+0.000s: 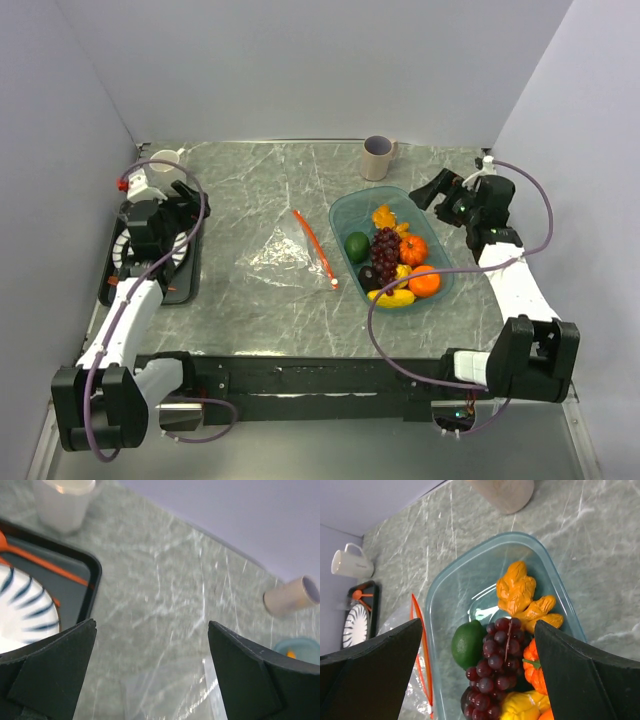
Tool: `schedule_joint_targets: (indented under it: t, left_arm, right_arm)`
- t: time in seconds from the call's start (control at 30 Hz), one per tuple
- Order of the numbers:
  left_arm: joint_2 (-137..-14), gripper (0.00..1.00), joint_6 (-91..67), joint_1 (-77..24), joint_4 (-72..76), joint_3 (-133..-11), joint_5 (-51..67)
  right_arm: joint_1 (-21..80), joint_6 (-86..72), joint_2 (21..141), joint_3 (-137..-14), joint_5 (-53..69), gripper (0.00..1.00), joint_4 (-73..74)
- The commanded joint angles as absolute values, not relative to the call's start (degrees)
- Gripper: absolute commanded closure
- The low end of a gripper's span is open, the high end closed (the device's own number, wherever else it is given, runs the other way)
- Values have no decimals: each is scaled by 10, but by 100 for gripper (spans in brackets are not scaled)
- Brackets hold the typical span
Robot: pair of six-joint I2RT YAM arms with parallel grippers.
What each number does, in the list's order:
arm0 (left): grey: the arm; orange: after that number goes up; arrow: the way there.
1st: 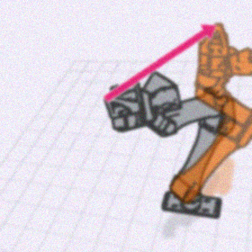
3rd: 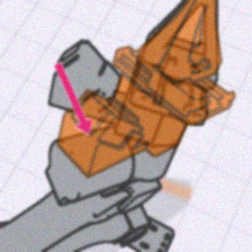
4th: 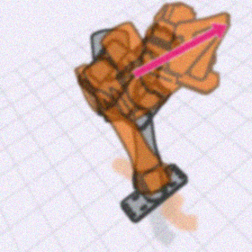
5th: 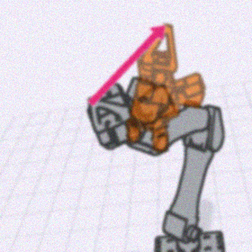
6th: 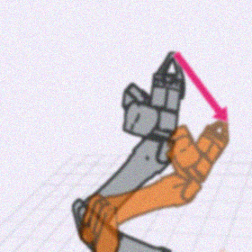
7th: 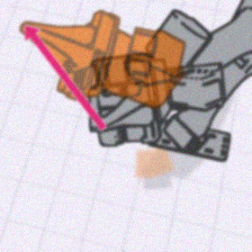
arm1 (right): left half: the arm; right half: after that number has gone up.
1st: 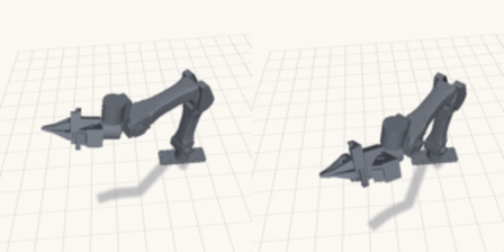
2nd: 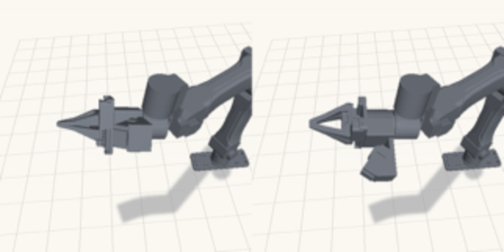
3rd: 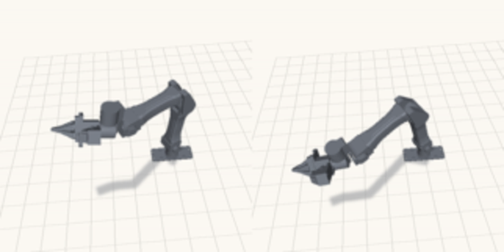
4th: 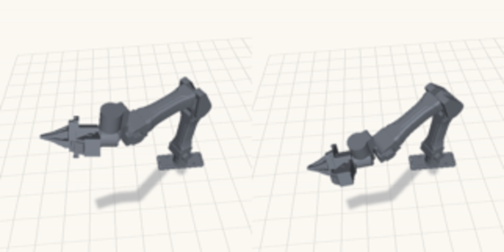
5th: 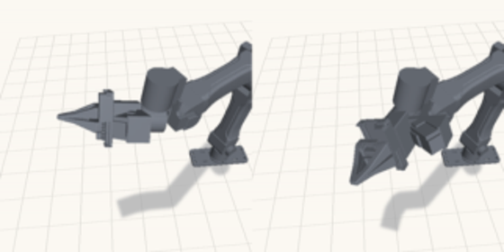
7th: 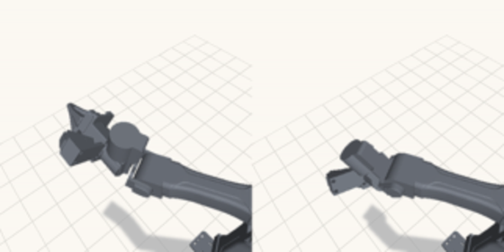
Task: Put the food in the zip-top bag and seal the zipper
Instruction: Move the zipper food storage bag to the center of the board.
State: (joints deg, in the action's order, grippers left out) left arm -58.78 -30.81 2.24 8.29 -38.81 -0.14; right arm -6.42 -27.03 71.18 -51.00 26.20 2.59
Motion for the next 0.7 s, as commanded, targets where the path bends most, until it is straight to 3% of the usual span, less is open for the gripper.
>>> schedule_joint_targets:
  t: [0.0, 0.07, 0.17, 0.33, 0.53, 0.67]
  left_arm:
    - [-609, 1, -329, 23, -36, -440, 27]
    - [-634, 1, -332, 23, -122, -468, 4]
    - [-675, 1, -299, 22, -168, -512, 65]
    - [-643, 1, -361, -56, -65, -488, 164]
    - [-758, 1, -368, -256, -208, -650, 2]
    - [-821, 1, -374, -311, -272, -707, -61]
  right_arm:
    - [-66, -262, 716, -540, 315, 0, 72]
    - [-63, -253, 703, -540, 315, 0, 85]
    - [-59, -236, 685, -546, 290, 0, 111]
    - [-43, -214, 676, -566, 253, 0, 149]
    - [-24, -214, 680, -581, 249, 0, 168]
    - [-4, -209, 676, -597, 242, 0, 183]
